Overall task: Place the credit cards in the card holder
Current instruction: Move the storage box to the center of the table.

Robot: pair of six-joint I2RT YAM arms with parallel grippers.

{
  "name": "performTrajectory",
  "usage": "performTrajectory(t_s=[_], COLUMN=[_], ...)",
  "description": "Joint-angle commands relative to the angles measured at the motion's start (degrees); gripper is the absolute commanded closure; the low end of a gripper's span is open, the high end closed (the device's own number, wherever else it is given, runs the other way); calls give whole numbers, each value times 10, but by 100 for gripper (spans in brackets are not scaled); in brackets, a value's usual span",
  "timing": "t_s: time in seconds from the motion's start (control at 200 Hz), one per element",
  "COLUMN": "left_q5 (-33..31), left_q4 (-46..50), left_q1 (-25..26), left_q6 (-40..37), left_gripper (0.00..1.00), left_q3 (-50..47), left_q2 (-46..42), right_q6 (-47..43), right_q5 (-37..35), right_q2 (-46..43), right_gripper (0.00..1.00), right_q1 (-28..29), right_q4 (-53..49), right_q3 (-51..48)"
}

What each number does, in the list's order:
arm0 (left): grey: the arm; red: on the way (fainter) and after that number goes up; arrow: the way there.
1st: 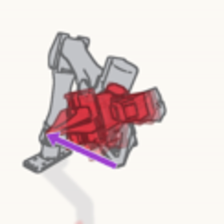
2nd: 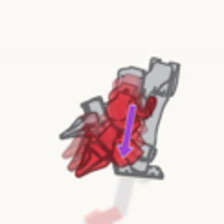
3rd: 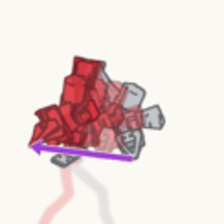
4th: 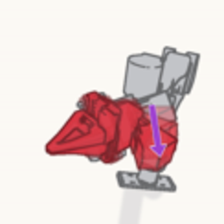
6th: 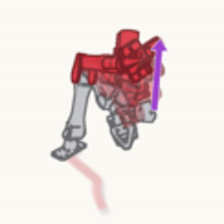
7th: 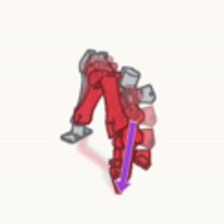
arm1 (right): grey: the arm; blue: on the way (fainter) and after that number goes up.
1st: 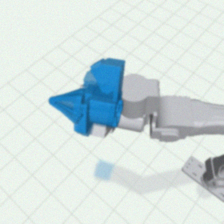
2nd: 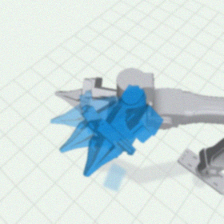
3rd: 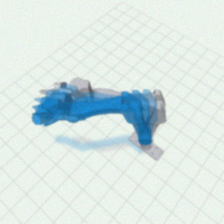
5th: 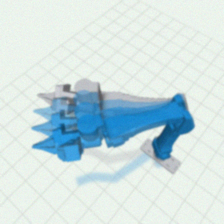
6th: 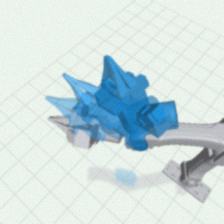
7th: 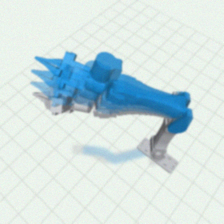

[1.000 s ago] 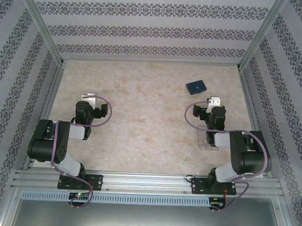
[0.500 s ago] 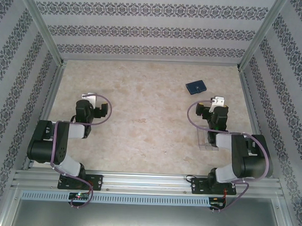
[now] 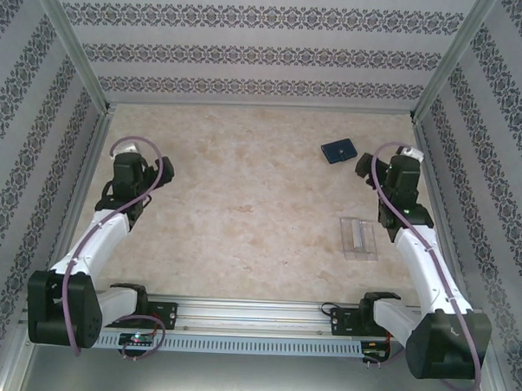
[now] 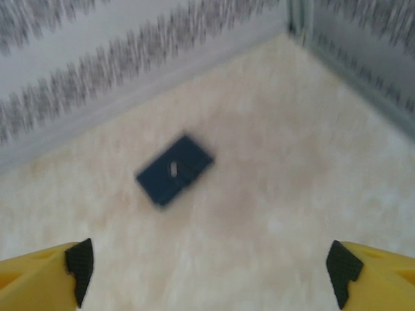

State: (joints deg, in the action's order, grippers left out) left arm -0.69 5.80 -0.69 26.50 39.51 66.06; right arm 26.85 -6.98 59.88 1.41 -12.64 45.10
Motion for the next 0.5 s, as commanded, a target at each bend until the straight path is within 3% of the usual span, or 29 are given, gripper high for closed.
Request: performTrajectory(t_s=[0.0, 0.065, 0.21, 0.305, 0.495], left_q5=[98, 122, 78, 84, 67], left_q4=[107, 95, 155, 144, 135], left_q1=[15, 47, 166, 209, 221], left_q6=[68, 68, 43, 37, 19], left_gripper=[1, 0, 1, 1, 1], left_q3=[-27, -36, 12, 21, -2], left_q2=[-5, -2, 21, 40, 34], right_q6=[36, 30, 35, 36, 39], right_q5=[45, 18, -64, -66, -37], right_q2=[3, 17, 73, 106, 160], right_gripper=[15, 27, 55, 55, 53], right_q1=[55, 116, 240, 259, 260], right_q4=[-232, -285, -380, -403, -413], right_q3=[30, 50, 97, 99, 85])
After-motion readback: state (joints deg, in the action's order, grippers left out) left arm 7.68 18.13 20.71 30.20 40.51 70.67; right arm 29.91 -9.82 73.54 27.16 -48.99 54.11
